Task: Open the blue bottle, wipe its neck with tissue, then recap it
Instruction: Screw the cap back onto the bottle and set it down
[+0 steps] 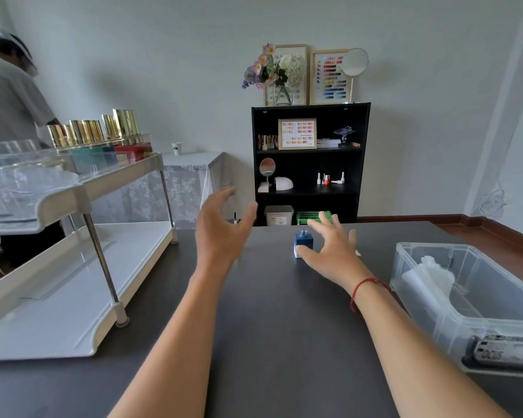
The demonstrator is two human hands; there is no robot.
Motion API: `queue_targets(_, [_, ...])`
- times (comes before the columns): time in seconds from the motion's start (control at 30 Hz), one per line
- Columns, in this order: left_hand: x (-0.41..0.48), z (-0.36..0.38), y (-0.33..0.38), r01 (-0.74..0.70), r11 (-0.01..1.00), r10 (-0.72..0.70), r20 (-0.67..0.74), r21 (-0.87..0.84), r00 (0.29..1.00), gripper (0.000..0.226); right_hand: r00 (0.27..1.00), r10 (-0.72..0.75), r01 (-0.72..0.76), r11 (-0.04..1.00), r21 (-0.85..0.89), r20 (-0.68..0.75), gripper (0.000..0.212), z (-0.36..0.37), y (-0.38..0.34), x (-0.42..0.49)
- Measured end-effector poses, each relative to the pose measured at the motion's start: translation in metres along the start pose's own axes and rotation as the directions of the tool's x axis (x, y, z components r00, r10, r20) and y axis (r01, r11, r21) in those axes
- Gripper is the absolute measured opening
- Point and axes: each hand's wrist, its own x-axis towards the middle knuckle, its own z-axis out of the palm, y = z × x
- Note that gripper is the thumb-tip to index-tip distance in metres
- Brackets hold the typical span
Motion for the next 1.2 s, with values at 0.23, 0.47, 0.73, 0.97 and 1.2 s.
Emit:
queue_targets(0.23, [-0.003, 0.0, -0.036, 0.403, 0.846, -0.503, 0.274, 0.349, 0.819, 0.092, 0.999, -0.038, 0.04, 0.996, -0.082, 0.029, 0.051, 0.005, 0.001, 0.004])
queue_targets(0.47, [-0.005, 0.007, -0.038, 0.416, 0.889, -0.454, 0.241, 0.192, 0.858, 0.028, 0.996, -0.059, 0.061, 0.998, -0.028, 0.064, 0.049, 0.007, -0.003, 0.002])
queue_targets(0.73, [-0.004, 0.017, -0.02, 0.272, 0.962, -0.267, 0.309, 0.029, 0.913, 0.016, 0.995, -0.045, 0.041, 0.998, 0.041, 0.093, 0.056, 0.009, -0.008, -0.001])
queue_targets(0.97, [-0.007, 0.023, -0.015, 0.132, 0.991, -0.111, 0.389, -0.027, 0.914, 0.025, 0.997, -0.039, 0.034, 0.997, 0.075, 0.066, 0.048, 0.01, -0.01, -0.003])
queue_targets(1.2, [-0.002, 0.026, -0.006, 0.18, 0.956, -0.141, 0.175, -0.23, 0.975, 0.014, 0.998, -0.031, 0.027, 0.997, 0.071, 0.053, 0.043, 0.011, -0.012, -0.004])
